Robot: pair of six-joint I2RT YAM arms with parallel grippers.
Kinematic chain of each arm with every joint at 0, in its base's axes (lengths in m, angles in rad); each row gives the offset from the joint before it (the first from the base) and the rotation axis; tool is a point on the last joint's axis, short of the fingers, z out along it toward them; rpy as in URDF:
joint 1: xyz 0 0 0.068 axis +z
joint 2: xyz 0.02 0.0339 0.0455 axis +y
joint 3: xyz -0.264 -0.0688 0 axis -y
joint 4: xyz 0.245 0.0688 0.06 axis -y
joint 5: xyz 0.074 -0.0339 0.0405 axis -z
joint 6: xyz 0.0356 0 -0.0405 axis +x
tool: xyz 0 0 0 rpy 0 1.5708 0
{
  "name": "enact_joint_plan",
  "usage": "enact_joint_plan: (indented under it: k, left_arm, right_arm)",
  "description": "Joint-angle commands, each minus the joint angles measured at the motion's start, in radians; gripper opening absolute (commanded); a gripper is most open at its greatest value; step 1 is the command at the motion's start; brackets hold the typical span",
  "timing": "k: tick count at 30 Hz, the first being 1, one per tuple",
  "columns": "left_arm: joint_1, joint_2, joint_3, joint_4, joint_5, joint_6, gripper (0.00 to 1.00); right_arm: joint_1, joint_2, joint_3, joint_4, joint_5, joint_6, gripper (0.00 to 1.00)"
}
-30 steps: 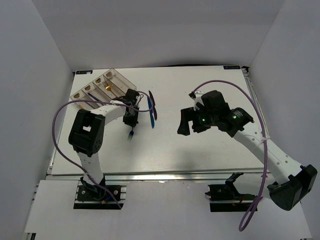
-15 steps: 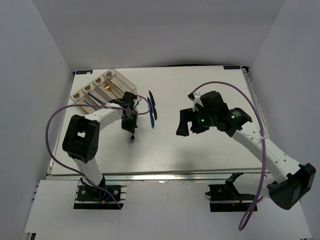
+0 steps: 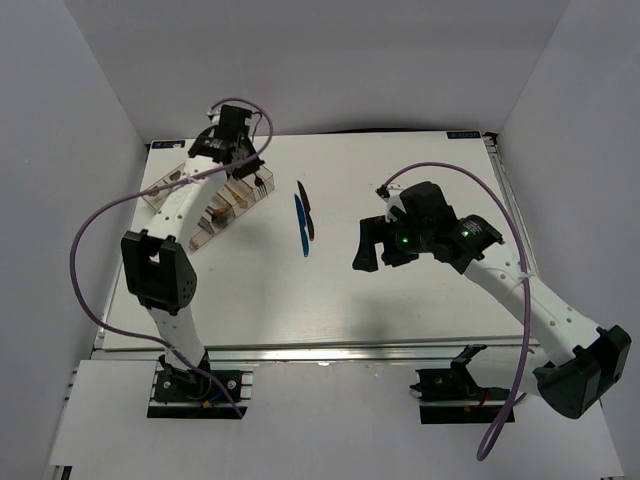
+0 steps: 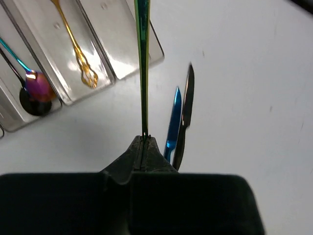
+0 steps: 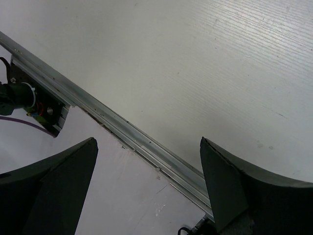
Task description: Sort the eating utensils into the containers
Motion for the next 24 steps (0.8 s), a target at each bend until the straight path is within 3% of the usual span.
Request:
enact_joint_plan:
  k: [1, 4, 8, 16, 24]
  left_arm:
    - [0.087, 0.117, 0.113, -0.054, -0.067, -0.170, 0.00]
    - [0.143, 0.215, 0.222, -0.035, -0.035, -0.211, 0.00]
    - [0.199, 0.372, 0.468, -0.133, -0.053, -0.222, 0.00]
    - [0.239, 0.399, 0.349, -0.060, -0.041, -0.231, 0.00]
    - [0.246, 0.422, 0.340, -0.064, -0.015, -0.209, 0.02]
  right_arm:
    - [0.000, -0.035, 0.013, 0.022, 0.009, 0.004, 0.89]
    - [-0.002, -0.029, 0.041, 0.000, 0.024, -0.008, 0.89]
    - [0.000, -0.020, 0.090, -0.024, 0.045, -0.033, 0.89]
    - [-0.003, 0.008, 0.101, -0.035, 0.062, -0.064, 0.89]
    - [-0.008, 0.063, 0.148, -0.028, 0.059, -0.077, 0.89]
